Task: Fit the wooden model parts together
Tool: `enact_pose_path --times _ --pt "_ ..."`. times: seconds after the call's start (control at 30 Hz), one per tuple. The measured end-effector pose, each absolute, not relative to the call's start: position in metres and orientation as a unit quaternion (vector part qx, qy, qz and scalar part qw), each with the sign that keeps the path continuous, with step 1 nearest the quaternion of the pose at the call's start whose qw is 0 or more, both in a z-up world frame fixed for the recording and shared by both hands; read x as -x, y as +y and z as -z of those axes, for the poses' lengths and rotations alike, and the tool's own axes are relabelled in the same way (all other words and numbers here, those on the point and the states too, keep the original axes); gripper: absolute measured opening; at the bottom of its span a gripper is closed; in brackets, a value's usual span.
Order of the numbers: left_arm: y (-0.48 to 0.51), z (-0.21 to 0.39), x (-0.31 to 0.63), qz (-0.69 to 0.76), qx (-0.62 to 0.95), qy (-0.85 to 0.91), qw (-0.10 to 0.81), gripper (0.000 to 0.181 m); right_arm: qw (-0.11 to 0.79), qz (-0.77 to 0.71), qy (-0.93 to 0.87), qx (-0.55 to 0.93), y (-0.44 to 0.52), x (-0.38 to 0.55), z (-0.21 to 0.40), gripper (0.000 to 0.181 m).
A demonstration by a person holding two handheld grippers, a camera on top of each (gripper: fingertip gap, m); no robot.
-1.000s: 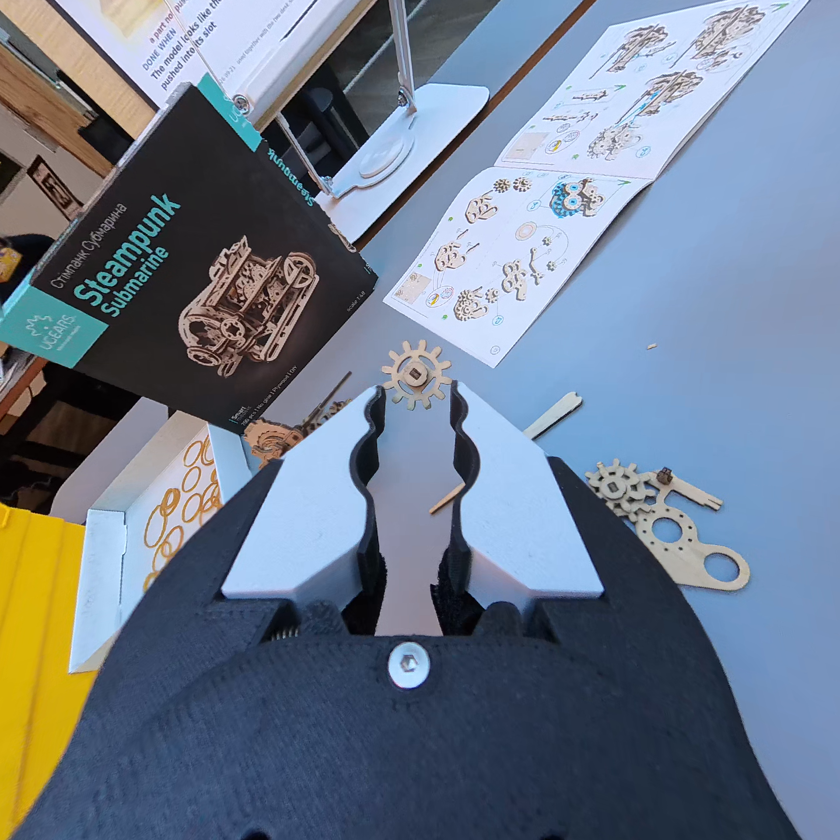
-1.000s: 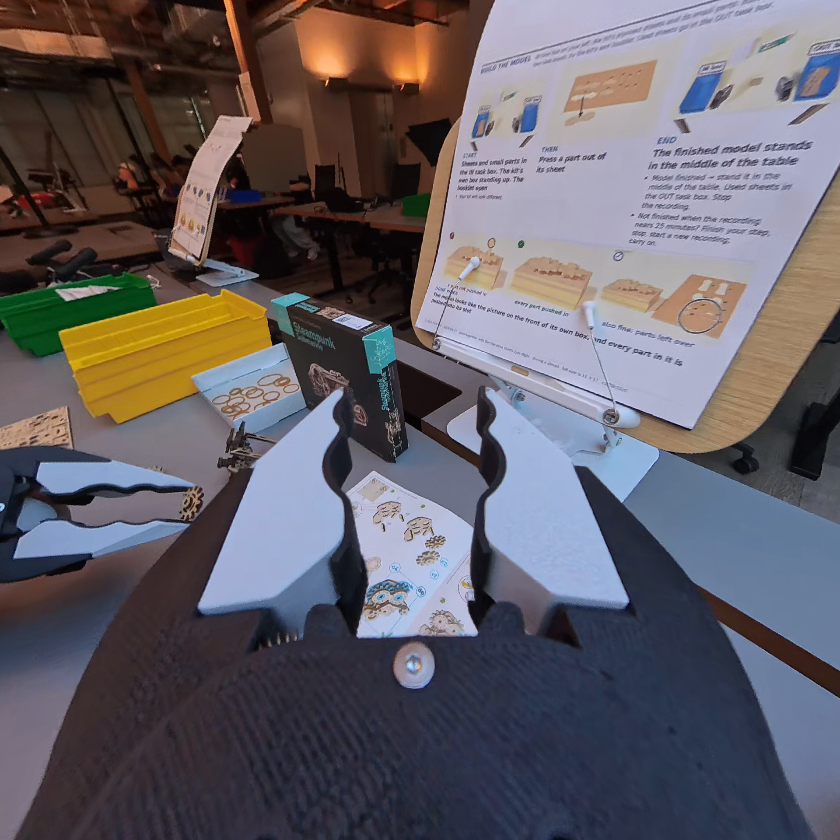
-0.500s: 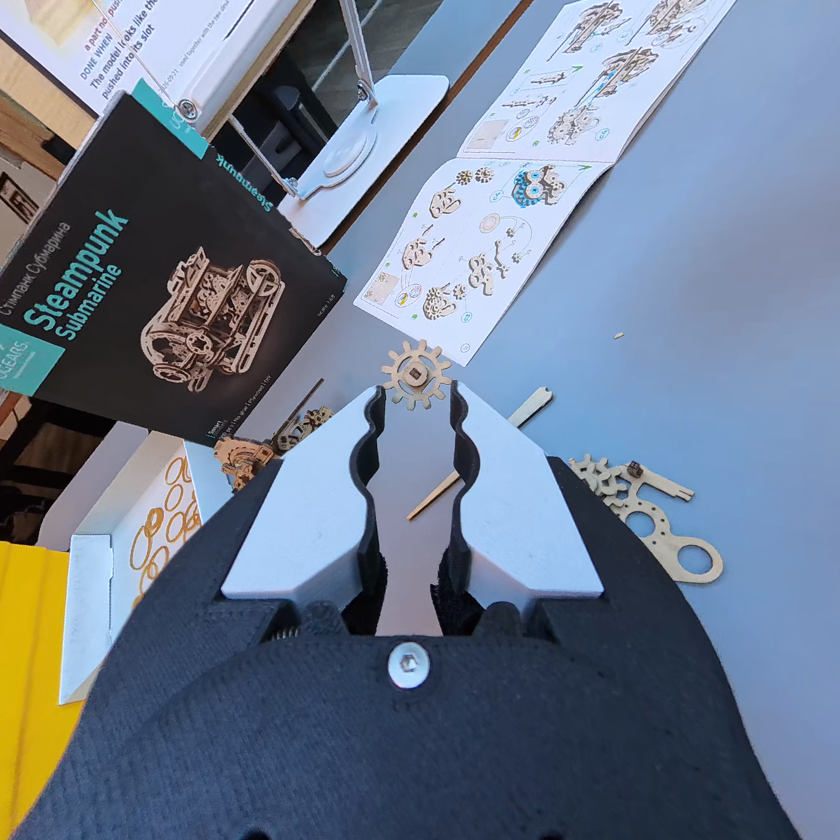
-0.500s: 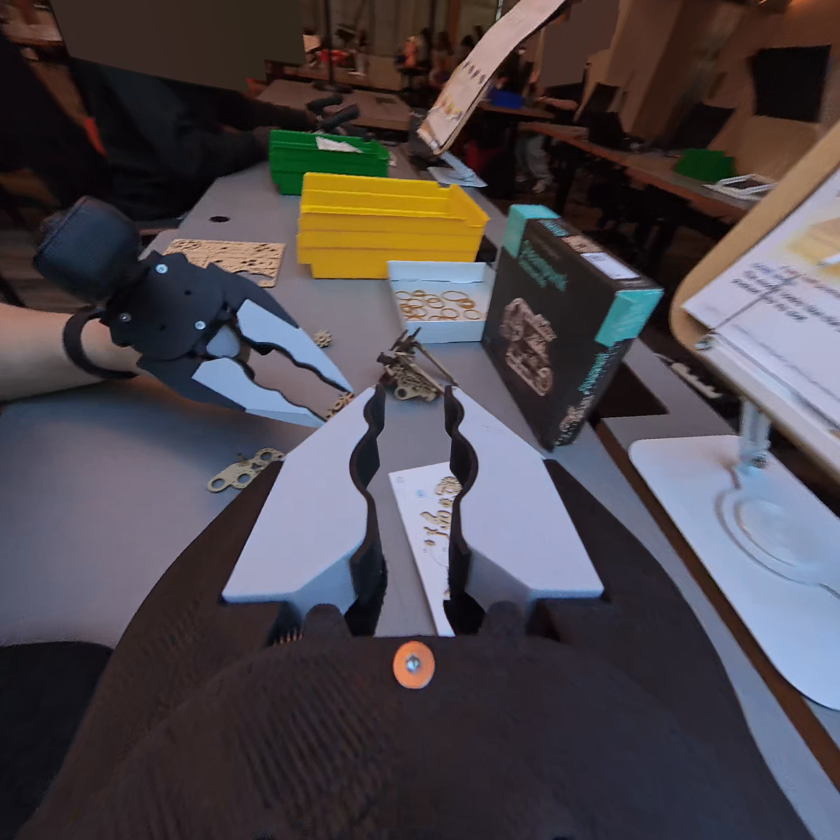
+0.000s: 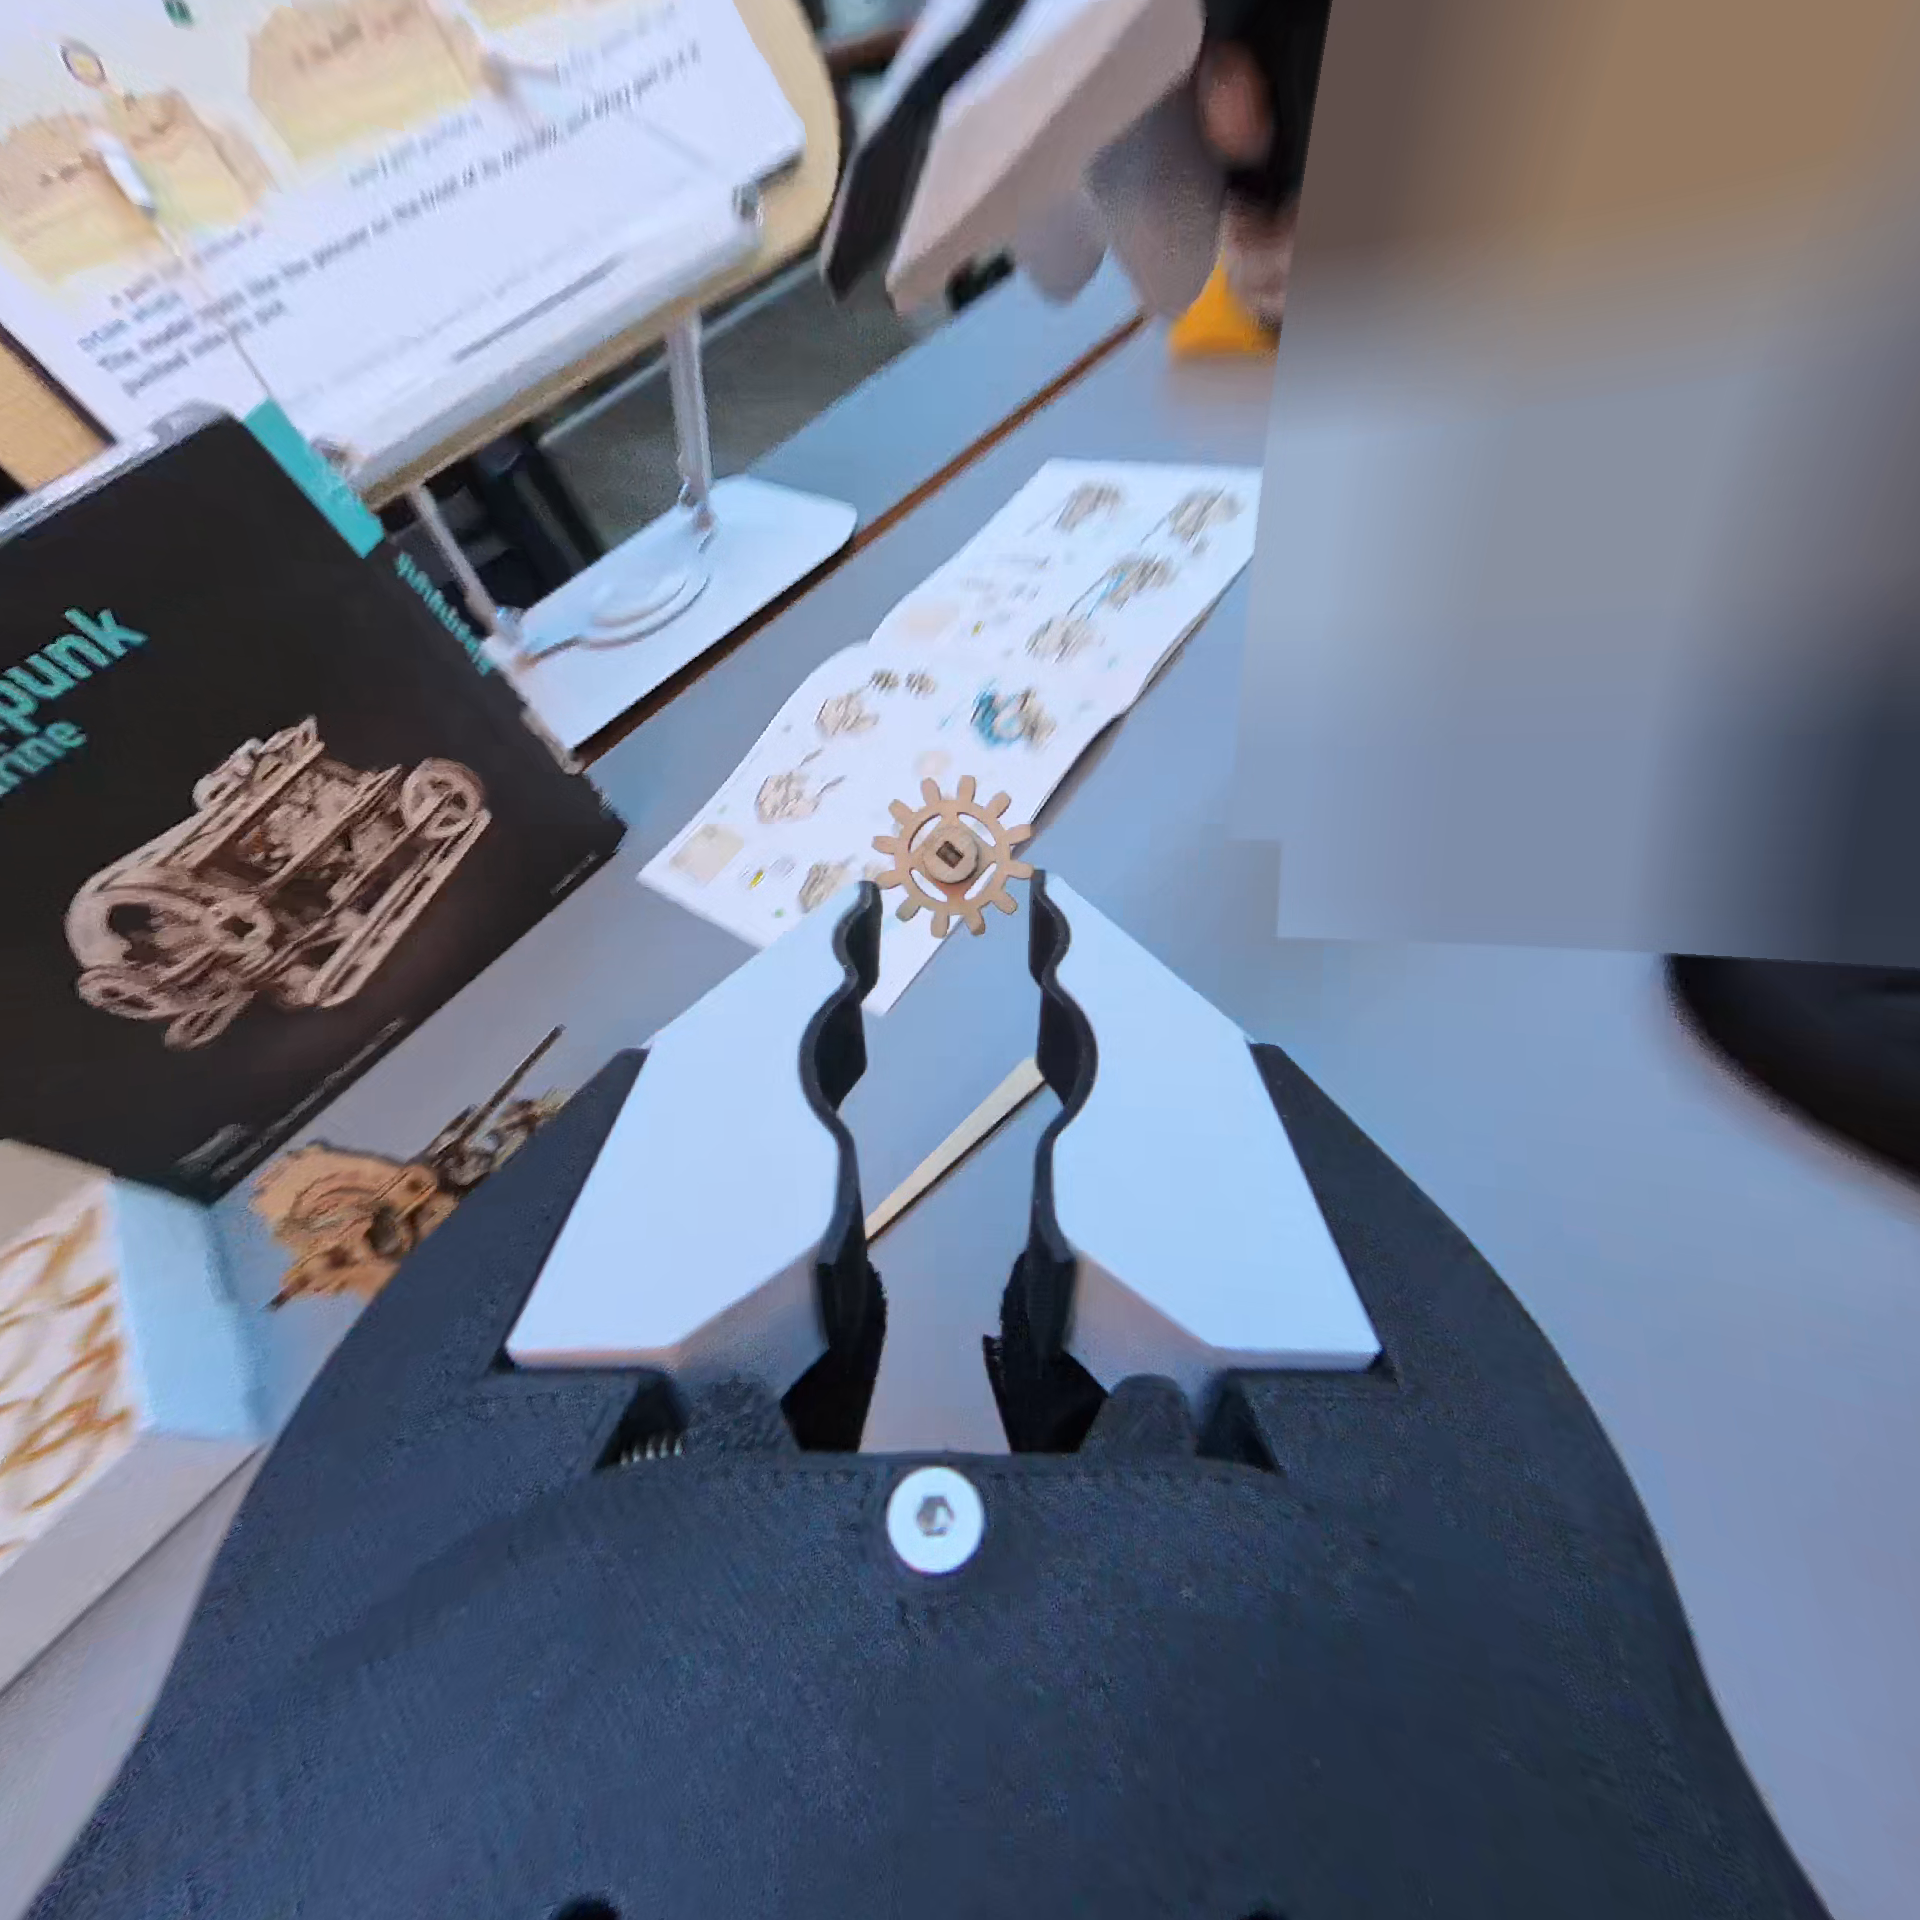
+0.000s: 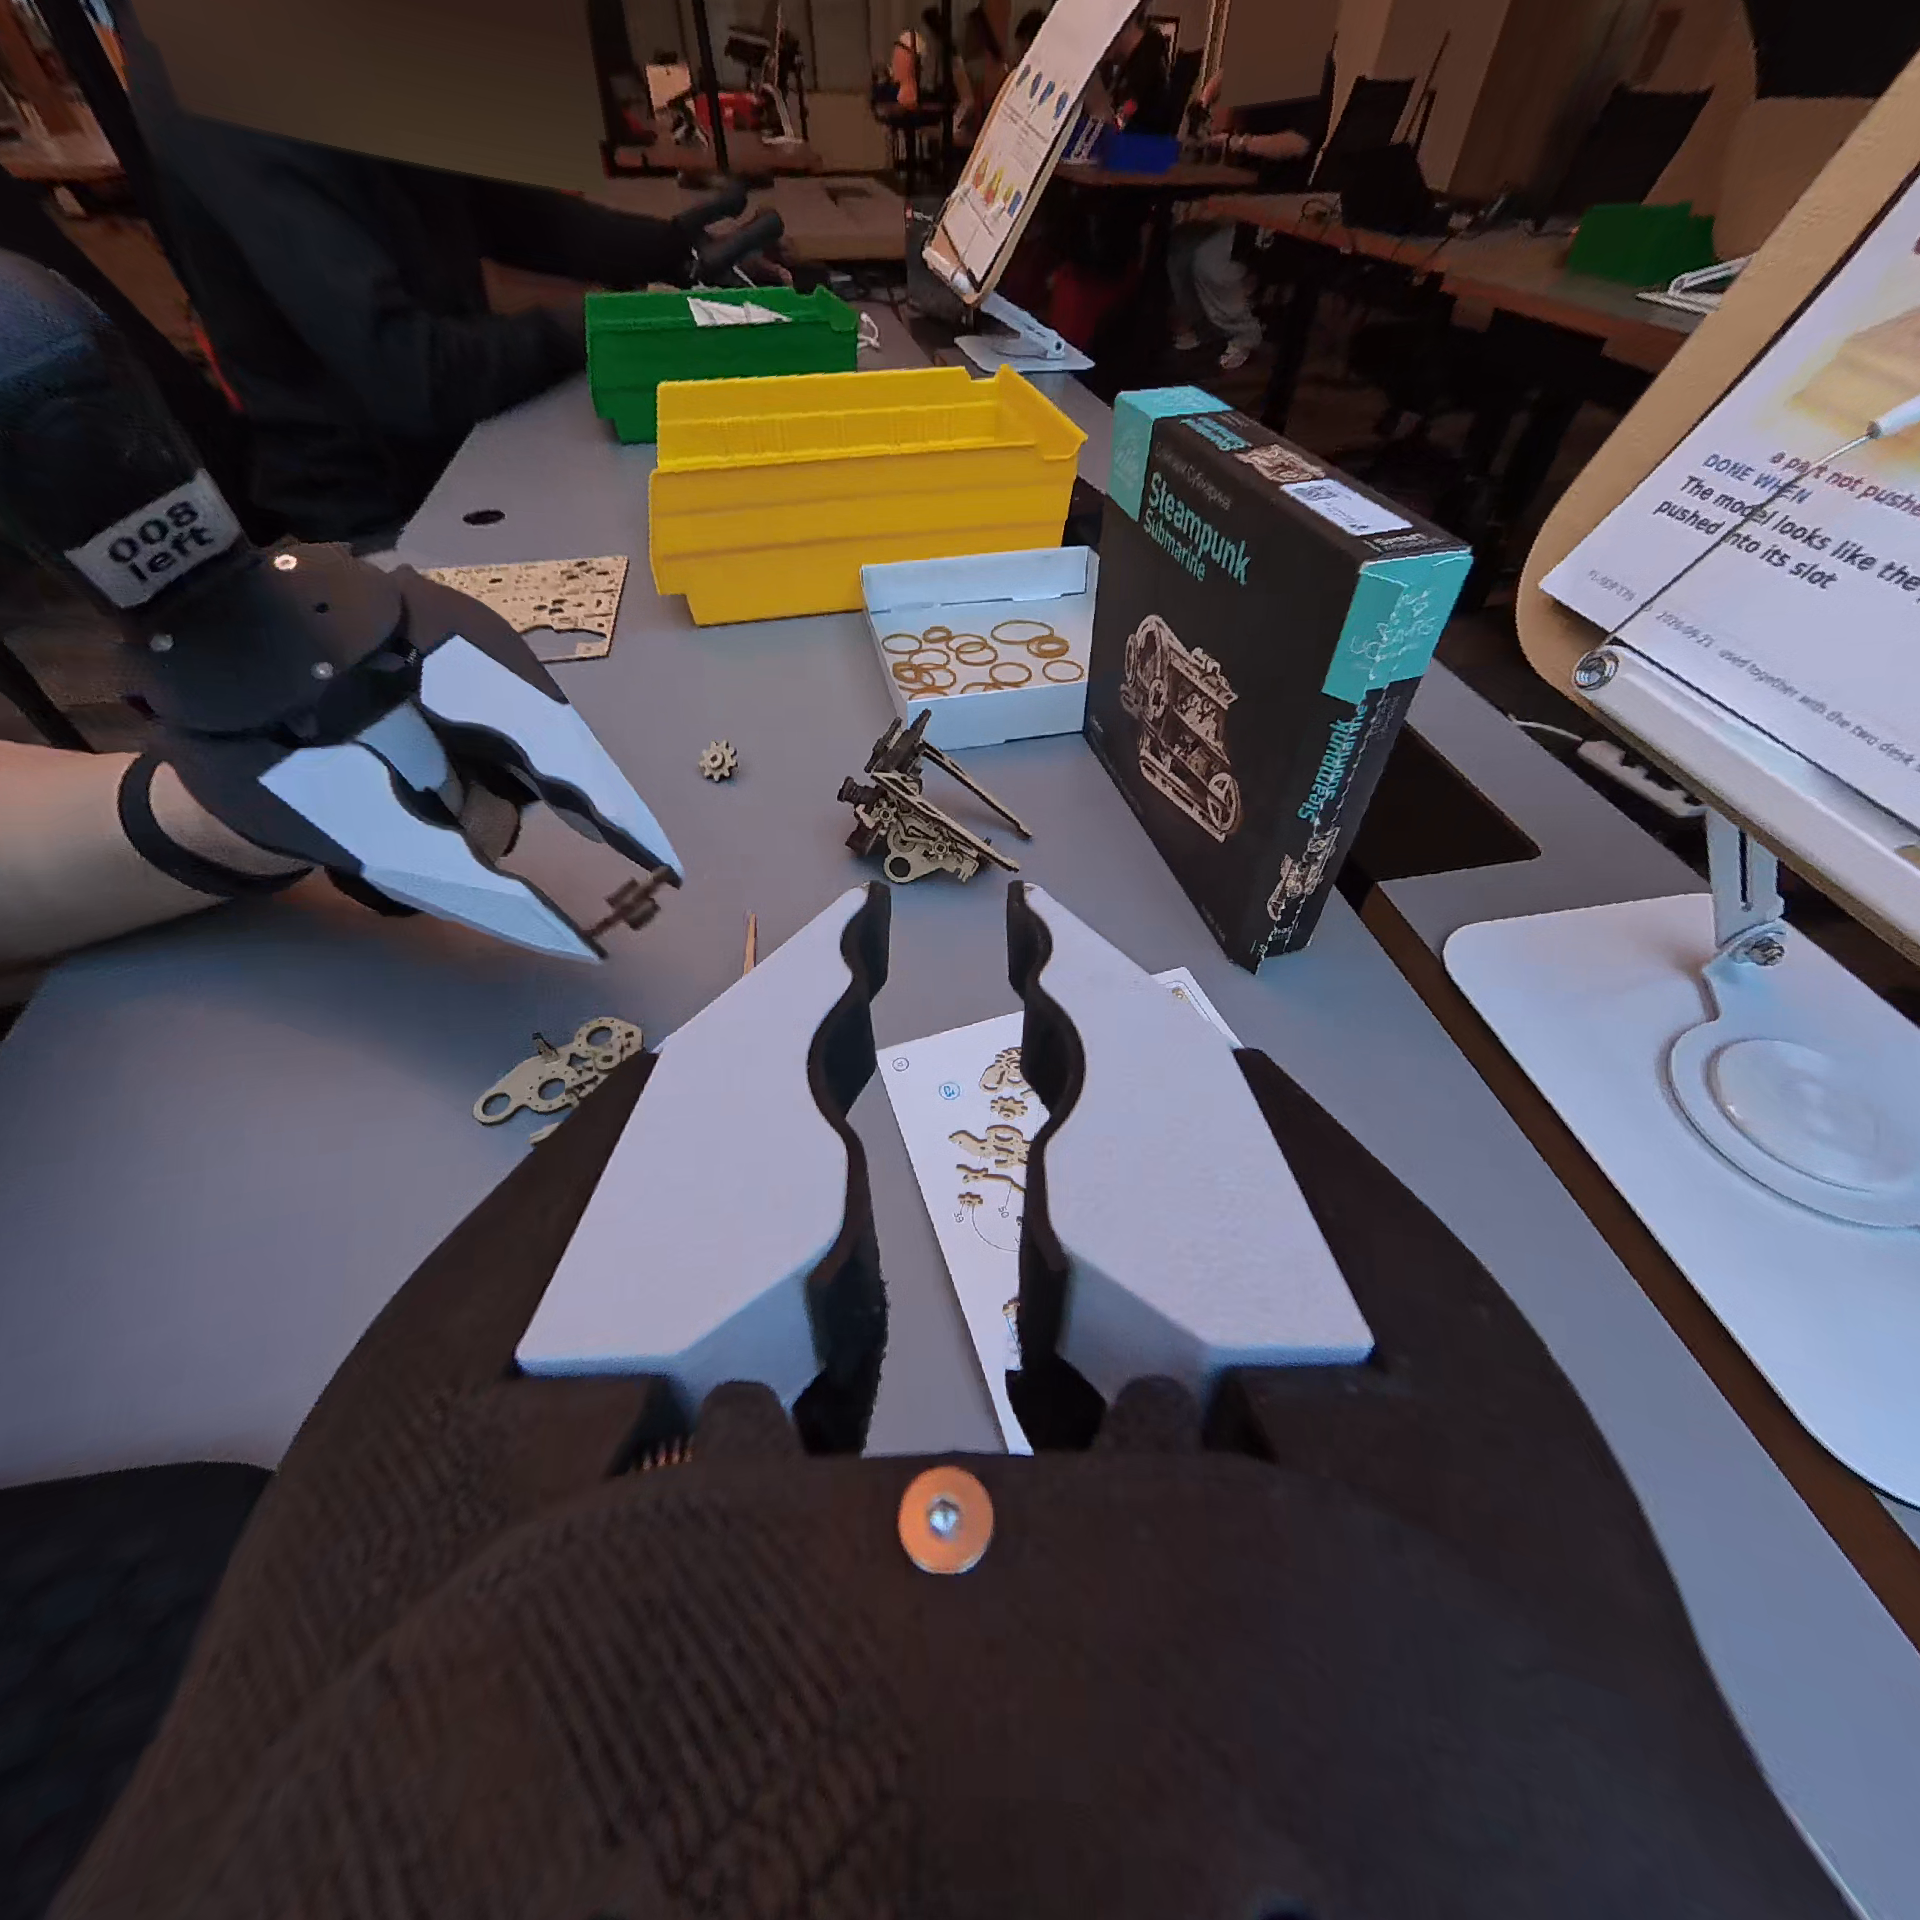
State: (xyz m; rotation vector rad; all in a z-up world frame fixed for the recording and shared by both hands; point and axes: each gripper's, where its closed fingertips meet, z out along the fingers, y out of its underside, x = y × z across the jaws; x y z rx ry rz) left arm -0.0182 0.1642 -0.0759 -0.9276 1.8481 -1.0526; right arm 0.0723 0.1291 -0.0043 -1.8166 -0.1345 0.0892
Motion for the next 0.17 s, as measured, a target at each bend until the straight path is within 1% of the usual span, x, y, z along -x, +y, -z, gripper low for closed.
enact_pose_path --times 0.17 --pt "0.158 -0.008 0.051 0.681 0.323 0.589 0.291 0.027 0.605 -0.031 -0.052 0.794 0.128 -0.08 0.009 0.021"
